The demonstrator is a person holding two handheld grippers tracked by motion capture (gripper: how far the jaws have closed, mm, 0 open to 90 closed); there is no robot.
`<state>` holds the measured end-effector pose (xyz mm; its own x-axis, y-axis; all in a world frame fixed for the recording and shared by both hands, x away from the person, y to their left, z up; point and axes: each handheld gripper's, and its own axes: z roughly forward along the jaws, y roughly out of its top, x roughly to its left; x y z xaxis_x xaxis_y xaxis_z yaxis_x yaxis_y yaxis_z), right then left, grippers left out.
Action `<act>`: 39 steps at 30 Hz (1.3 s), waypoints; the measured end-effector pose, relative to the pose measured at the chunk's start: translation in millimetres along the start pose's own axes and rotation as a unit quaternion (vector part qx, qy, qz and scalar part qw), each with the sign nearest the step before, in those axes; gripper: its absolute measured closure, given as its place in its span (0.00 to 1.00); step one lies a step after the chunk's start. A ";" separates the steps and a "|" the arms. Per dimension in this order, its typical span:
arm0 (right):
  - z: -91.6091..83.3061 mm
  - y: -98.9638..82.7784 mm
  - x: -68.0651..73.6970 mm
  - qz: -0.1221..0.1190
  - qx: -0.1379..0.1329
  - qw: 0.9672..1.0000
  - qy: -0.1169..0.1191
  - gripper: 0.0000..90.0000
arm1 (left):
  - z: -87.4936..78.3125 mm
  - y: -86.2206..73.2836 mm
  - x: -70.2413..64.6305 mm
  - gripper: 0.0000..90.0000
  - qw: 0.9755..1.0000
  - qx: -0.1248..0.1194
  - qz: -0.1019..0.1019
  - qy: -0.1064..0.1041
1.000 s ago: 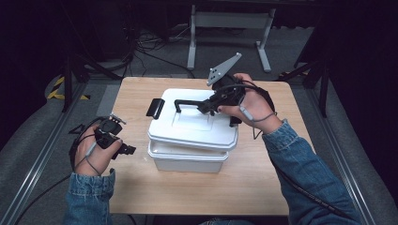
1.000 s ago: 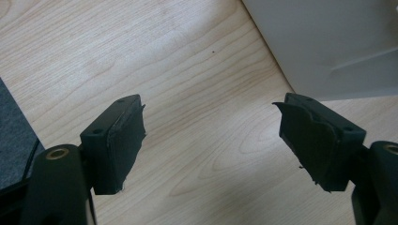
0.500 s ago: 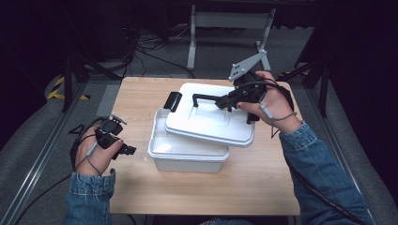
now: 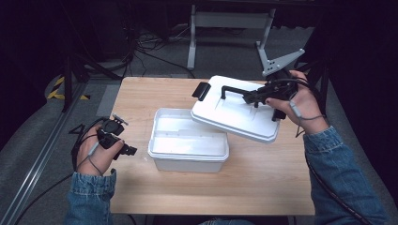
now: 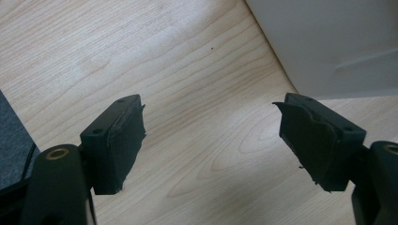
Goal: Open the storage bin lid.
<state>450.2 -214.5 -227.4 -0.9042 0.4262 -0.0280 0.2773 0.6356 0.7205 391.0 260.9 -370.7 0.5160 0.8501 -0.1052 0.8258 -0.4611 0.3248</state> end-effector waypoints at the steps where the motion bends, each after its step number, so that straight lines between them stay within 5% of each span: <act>1: -2.0 -3.1 -2.3 0.004 0.001 1.000 -0.003 0.94 | 0.0 0.0 -0.1 0.26 1.000 0.000 0.000 0.000; 20: -33.2 -56.4 -47.1 0.077 0.009 0.995 -0.063 0.94 | 0.1 -0.1 -0.1 0.25 1.000 0.000 0.000 0.002; 39: 2.2 -117.8 -86.3 0.134 0.033 0.987 -0.077 0.93 | 1.5 0.0 0.4 0.24 1.000 0.004 0.000 0.001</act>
<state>496.3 -324.7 -311.4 -0.7368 0.6743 0.0497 0.5254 0.5247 0.6698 391.6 260.9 -372.1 0.5157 0.8506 -0.1025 0.8275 -0.4635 0.3170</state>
